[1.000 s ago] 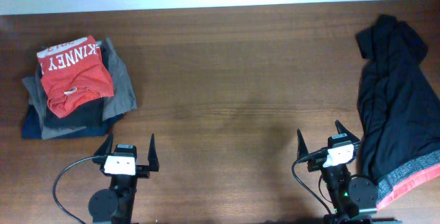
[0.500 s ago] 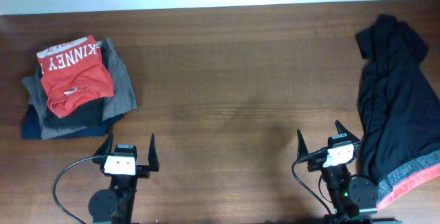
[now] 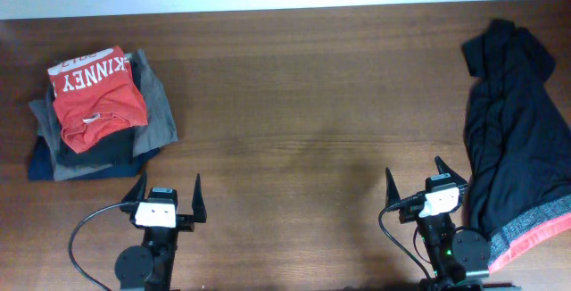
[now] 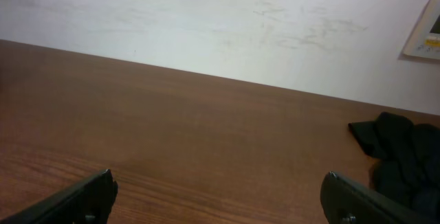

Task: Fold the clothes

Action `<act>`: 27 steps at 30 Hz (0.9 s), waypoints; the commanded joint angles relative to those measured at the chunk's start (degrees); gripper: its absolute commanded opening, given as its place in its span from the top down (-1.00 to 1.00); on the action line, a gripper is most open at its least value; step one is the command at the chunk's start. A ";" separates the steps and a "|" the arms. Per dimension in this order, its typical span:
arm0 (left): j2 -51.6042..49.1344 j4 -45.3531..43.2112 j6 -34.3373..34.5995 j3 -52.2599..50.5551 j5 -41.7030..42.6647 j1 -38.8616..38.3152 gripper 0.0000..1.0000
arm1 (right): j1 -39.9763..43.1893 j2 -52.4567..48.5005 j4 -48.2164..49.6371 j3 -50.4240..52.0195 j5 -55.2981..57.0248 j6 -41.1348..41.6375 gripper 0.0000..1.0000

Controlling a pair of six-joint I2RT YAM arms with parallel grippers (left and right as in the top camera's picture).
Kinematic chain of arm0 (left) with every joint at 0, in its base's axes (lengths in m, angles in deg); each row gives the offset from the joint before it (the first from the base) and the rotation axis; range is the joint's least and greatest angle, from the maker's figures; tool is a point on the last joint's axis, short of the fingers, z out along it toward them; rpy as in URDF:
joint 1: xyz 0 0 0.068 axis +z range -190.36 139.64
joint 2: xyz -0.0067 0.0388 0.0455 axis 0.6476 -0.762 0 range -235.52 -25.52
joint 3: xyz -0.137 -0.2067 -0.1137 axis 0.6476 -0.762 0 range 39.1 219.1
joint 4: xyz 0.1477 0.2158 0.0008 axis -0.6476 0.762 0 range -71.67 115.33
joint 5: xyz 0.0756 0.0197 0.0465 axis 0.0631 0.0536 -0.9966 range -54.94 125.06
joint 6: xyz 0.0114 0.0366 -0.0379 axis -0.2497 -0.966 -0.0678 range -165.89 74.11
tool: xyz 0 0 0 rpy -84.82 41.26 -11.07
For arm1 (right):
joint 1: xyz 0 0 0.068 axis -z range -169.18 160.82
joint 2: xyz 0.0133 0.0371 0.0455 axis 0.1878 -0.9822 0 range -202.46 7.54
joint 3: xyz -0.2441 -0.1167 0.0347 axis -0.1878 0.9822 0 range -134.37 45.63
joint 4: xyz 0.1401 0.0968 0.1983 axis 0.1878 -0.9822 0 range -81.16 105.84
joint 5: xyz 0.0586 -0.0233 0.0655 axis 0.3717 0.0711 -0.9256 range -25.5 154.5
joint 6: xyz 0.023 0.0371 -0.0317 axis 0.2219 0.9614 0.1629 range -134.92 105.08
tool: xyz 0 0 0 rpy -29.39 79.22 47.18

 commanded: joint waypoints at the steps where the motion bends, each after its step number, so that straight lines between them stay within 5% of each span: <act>1: 0.52 -0.07 -0.50 -0.48 -0.81 -0.28 -0.98 | 0.15 0.26 -0.28 0.31 0.13 -0.39 -0.98; 15: -1.01 0.17 5.49 0.48 -0.59 -0.28 -0.98 | 0.11 0.17 -2.93 -1.88 1.46 5.01 -0.97; 27: -20.92 13.35 6.71 21.73 -0.61 -0.28 -0.99 | 0.11 -18.05 -21.84 -26.27 11.93 10.60 -0.98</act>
